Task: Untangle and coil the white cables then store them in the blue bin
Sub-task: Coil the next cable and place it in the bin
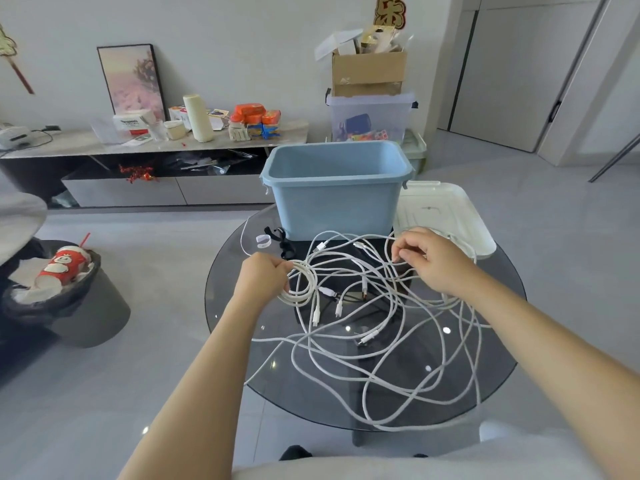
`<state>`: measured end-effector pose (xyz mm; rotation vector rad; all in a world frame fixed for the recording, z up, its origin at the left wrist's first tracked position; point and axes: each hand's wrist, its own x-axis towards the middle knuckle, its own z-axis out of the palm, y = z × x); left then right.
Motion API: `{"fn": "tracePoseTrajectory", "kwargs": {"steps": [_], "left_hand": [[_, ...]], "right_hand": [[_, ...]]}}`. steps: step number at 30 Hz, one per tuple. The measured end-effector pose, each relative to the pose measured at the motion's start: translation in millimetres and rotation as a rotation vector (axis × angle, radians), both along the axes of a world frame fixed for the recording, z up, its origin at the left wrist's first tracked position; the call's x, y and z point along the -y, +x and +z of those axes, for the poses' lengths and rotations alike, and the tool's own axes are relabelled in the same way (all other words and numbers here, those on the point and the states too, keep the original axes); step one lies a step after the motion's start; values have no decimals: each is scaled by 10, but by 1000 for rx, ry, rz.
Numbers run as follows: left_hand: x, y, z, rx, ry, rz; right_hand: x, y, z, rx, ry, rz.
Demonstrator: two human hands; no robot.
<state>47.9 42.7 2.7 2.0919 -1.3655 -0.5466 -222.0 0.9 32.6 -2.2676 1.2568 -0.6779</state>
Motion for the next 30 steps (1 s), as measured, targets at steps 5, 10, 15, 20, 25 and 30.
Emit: {"fn": "tracePoseTrajectory", "kwargs": {"steps": [5,10,15,20,25,30], "left_hand": [[9,24,-21,18,8,-3],[7,26,-46,28,11,-5],[-6,21,-51,24,12,-4],[-38,-50,20,-26,11,-27],[-73,-162,122,5,-7,-70],[-90,-332,189,-22,-47,-116]], "right_hand": [[-4,2,18,88,-20,-18],[32,-5,-8,81,-86,-78],[1,-5,12,65,-46,-21],[5,78,-94,26,-56,10],[-30,178,-169,18,-116,-15],[-105,339,-240,65,-261,-22]]}}
